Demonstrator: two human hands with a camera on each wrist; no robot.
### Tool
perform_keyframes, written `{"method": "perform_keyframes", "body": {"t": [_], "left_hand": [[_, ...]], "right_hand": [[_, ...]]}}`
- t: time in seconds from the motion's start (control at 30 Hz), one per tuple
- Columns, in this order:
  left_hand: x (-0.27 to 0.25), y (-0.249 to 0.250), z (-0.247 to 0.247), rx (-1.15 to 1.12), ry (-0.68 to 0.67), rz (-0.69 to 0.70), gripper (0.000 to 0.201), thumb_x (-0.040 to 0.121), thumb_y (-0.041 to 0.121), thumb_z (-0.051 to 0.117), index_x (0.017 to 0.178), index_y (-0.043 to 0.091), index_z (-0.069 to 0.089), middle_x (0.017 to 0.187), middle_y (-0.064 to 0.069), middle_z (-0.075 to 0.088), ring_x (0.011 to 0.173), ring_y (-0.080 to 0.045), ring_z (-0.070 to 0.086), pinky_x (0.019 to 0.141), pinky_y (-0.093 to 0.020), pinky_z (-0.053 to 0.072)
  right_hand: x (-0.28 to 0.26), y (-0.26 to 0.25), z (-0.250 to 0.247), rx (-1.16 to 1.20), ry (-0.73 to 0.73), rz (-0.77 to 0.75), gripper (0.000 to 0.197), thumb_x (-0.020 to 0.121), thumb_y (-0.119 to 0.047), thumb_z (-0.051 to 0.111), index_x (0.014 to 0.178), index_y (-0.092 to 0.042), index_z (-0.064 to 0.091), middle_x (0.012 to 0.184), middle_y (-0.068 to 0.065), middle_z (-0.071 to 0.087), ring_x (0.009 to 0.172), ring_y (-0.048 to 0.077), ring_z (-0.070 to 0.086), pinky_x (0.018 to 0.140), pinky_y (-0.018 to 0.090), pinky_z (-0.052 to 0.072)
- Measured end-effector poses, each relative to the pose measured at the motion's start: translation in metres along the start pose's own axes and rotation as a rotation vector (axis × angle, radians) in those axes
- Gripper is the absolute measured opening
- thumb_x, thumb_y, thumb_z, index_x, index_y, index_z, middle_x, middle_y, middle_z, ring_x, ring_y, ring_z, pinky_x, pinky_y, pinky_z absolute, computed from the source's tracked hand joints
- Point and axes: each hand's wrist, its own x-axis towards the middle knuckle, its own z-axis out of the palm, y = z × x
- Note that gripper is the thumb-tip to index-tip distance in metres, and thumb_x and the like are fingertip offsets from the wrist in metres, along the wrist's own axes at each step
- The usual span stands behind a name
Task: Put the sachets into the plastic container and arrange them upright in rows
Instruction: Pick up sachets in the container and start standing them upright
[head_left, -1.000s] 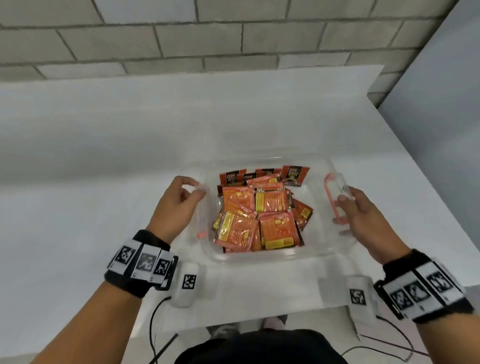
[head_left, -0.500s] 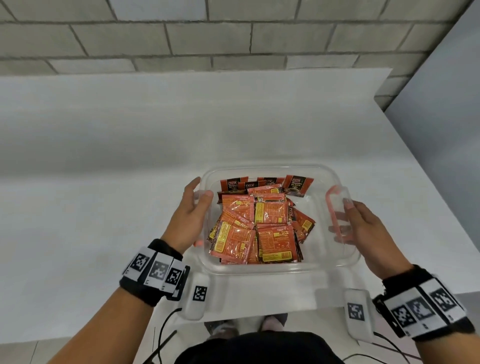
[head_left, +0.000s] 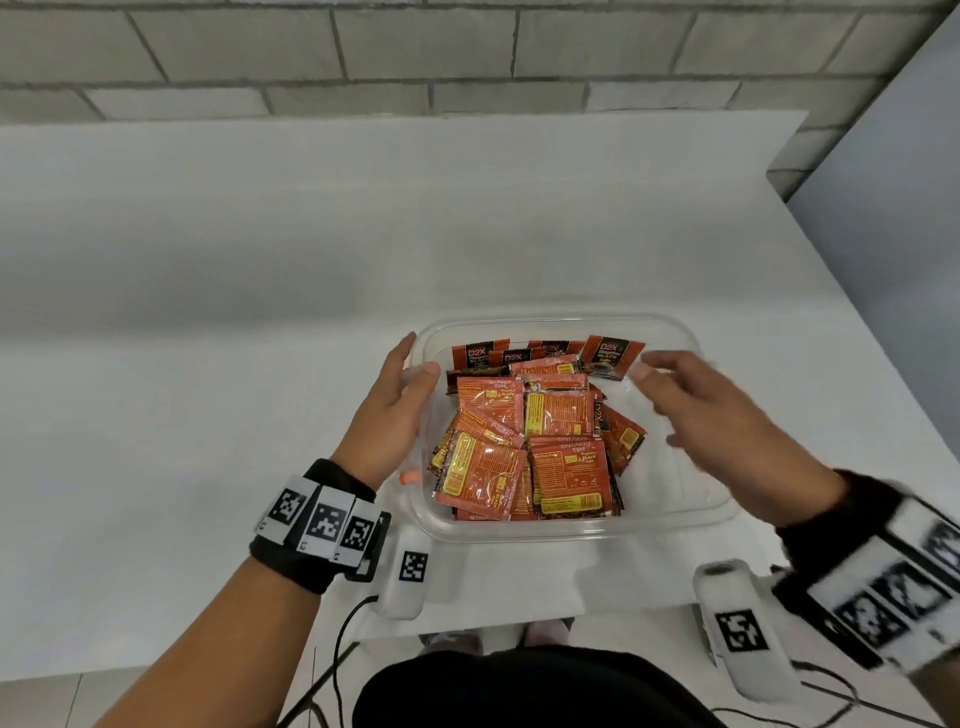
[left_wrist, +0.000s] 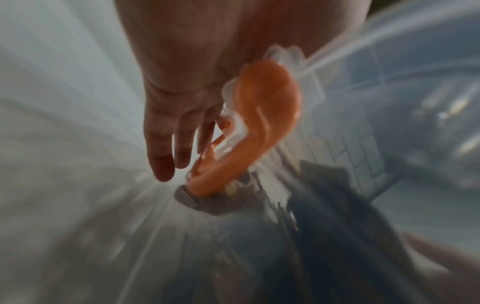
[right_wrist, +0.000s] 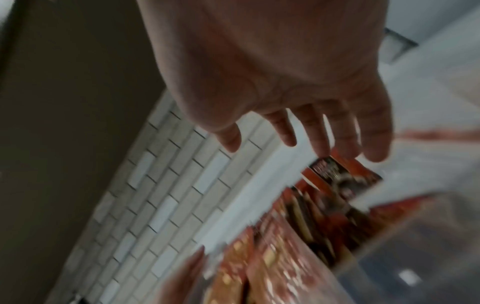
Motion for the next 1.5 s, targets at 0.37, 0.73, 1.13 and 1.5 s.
{"method": "perform_keyframes", "body": {"t": [0.37,0.73,1.13,1.5], "left_hand": [[0.005,-0.007,0.003,-0.045,0.023,0.019,0.045,0.102,0.032,0.038,0.146,0.034,0.028,0.115,0.011,0.059,0.118,-0.013,0.053,0.108,-0.049,0.037],[0.0,-0.001,0.005,-0.049,0.03,0.069,0.04,0.104,0.024,0.034,0.143,0.025,0.032,0.103,0.018,0.059,0.088,0.016,0.058,0.083,-0.006,0.043],[0.0,-0.004,0.003,-0.061,0.027,0.07,0.041,0.103,0.029,0.037,0.144,0.031,0.034,0.096,0.018,0.064,0.089,0.015,0.059,0.102,-0.04,0.043],[0.001,-0.005,0.004,-0.105,0.025,0.066,0.041,0.103,0.027,0.036,0.143,0.029,0.035,0.099,0.016,0.065,0.095,0.009,0.06,0.103,-0.041,0.042]], "right_hand": [[0.036,0.002,0.055,-0.008,-0.225,0.294,0.085,0.084,-0.077,0.024,0.151,-0.023,0.018,0.152,0.002,0.035,0.137,0.026,0.036,0.112,0.045,0.026],[0.04,-0.012,0.09,0.13,-0.195,0.266,0.082,0.089,-0.069,0.034,0.153,-0.021,0.013,0.157,0.0,0.021,0.143,0.024,0.023,0.116,0.041,0.021],[0.069,-0.012,0.019,0.29,0.077,0.38,0.049,0.098,-0.045,0.041,0.137,-0.016,0.041,0.121,0.0,0.042,0.126,0.021,0.038,0.108,0.044,0.033],[0.08,-0.027,0.064,0.329,-0.17,0.354,0.063,0.091,-0.057,0.045,0.133,-0.01,0.047,0.127,0.007,0.058,0.12,0.028,0.052,0.103,0.044,0.042]]}}
